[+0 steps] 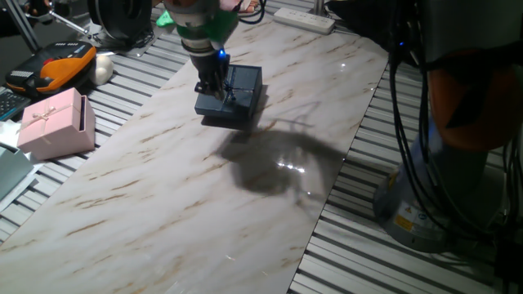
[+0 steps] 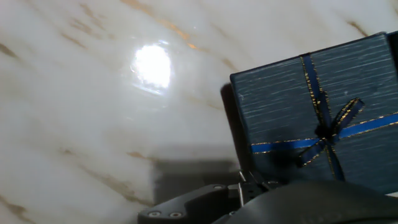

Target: Slide the outer casing onto the gift box

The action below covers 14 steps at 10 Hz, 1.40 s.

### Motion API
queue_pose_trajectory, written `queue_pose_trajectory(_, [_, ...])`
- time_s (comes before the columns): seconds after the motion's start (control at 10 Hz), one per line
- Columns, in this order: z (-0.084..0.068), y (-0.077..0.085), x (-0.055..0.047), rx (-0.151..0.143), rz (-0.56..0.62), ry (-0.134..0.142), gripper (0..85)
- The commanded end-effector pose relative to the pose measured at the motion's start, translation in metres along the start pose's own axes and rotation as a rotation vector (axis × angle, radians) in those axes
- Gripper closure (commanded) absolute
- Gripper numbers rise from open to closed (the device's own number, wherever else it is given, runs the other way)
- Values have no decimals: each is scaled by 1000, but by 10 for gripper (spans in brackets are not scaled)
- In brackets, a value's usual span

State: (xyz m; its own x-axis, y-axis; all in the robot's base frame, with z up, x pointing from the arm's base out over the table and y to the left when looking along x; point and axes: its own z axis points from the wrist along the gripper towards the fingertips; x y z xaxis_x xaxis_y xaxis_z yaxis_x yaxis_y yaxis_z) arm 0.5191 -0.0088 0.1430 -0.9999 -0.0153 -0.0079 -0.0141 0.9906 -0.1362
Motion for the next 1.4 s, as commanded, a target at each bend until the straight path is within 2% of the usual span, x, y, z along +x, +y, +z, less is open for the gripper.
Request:
queue_pose_trajectory(0.0, [5,1,-1,-8,3,11,850])
queue_pose_trajectory(0.1, [10,1,-2,-26,6,23,850])
queue_pose_trajectory(0.5, [36,3,-5,11,-2,12,850])
queue_pose_trajectory(0.8, [46,2,-6,14,-1,0,850])
queue_pose_trajectory(1.3, [59,-1,-4,49,-9,-23,850])
